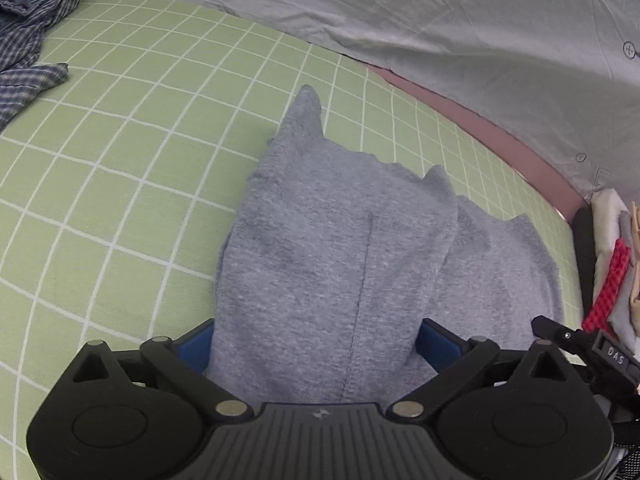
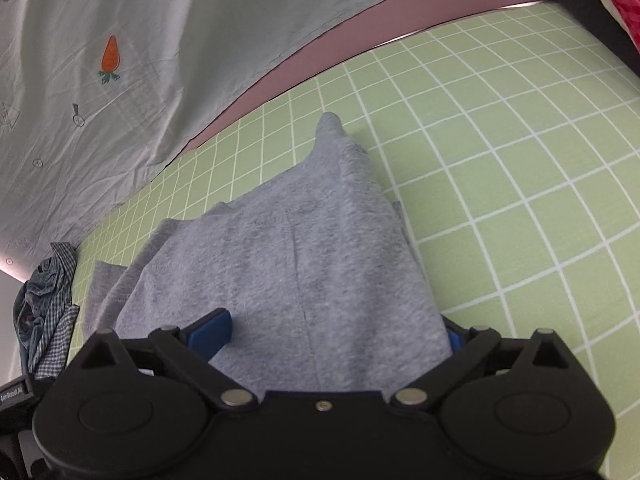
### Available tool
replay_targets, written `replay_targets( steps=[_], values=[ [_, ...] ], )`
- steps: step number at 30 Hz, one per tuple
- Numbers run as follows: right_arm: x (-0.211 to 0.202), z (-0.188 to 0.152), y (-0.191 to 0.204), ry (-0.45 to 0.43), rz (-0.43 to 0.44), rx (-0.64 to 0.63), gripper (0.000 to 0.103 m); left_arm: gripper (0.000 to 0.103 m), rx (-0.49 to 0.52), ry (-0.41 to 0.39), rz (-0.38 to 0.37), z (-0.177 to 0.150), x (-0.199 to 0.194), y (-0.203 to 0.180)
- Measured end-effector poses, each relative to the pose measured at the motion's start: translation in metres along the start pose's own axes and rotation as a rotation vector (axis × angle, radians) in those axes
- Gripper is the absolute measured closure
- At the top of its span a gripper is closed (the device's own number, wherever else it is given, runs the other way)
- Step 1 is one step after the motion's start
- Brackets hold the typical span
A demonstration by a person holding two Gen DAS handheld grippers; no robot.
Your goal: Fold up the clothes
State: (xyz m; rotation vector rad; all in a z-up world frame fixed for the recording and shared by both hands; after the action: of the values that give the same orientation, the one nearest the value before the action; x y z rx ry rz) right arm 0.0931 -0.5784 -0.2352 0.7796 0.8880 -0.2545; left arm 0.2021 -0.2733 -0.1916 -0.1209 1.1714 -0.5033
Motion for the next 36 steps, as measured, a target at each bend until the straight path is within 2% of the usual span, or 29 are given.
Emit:
replay_targets(
  steps=[5,13,14,15,16,17,18,19,20,21,23,27,30,36],
  values=[
    [0.006,0.000,0.009,0.009,-0.022,-0.045,0.000,0.000,0.019,-0.010,0.050,0.008,0.008,-0.008],
    [0.019,-0.008,0.027,0.007,-0.112,-0.141,0.000,0.000,0.078,-0.009,0.210,0.006,0.018,-0.027],
    [0.020,-0.009,0.029,0.014,-0.110,-0.146,0.000,0.001,0.072,-0.009,0.215,0.007,0.018,-0.030],
    [0.020,-0.010,0.032,0.020,-0.108,-0.155,0.000,0.009,0.070,-0.010,0.213,0.008,0.017,-0.033],
    [0.021,-0.011,0.036,0.025,-0.106,-0.163,0.004,0.016,0.074,-0.012,0.208,0.008,0.014,-0.038],
    [0.021,-0.012,0.039,0.031,-0.105,-0.172,0.015,0.031,0.079,-0.014,0.203,0.008,0.012,-0.042],
    [0.019,-0.014,0.043,0.032,-0.093,-0.190,0.022,0.040,0.084,-0.016,0.197,0.009,0.009,-0.046],
    [0.017,-0.015,0.045,0.026,-0.085,-0.192,0.037,0.045,0.102,-0.019,0.201,0.008,0.006,-0.052],
    [0.014,-0.017,0.048,0.020,-0.077,-0.193,0.051,0.054,0.136,-0.023,0.212,0.008,0.003,-0.059],
    [0.011,-0.018,0.049,0.009,-0.077,-0.183,0.054,0.061,0.171,-0.027,0.221,0.007,-0.001,-0.066],
    [0.002,-0.020,0.053,-0.016,-0.068,-0.176,0.063,0.066,0.229,-0.036,0.233,0.005,-0.011,-0.076],
    [-0.031,-0.028,0.061,-0.077,-0.014,-0.180,0.068,0.072,0.232,-0.050,0.170,-0.005,-0.034,-0.096],
    [-0.062,-0.037,0.059,-0.120,0.012,-0.189,0.071,0.075,0.259,-0.057,0.101,-0.015,-0.051,-0.125],
    [-0.133,-0.046,0.025,-0.216,0.002,-0.136,0.073,0.076,0.350,-0.088,0.000,-0.041,-0.060,-0.196]
  ],
)
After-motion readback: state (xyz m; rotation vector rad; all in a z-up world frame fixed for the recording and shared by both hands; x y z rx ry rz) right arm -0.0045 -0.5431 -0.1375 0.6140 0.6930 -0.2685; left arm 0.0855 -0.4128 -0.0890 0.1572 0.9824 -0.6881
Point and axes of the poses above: each gripper's, at about its wrist camera, not at the fingertips, and x roughly the way its jaws point, y to its left, z to its top, the point moved 7 cm from there along x, roughly the way its jaws point, and after that the axes turned 8 degrees about x, right-handed, at the moved point
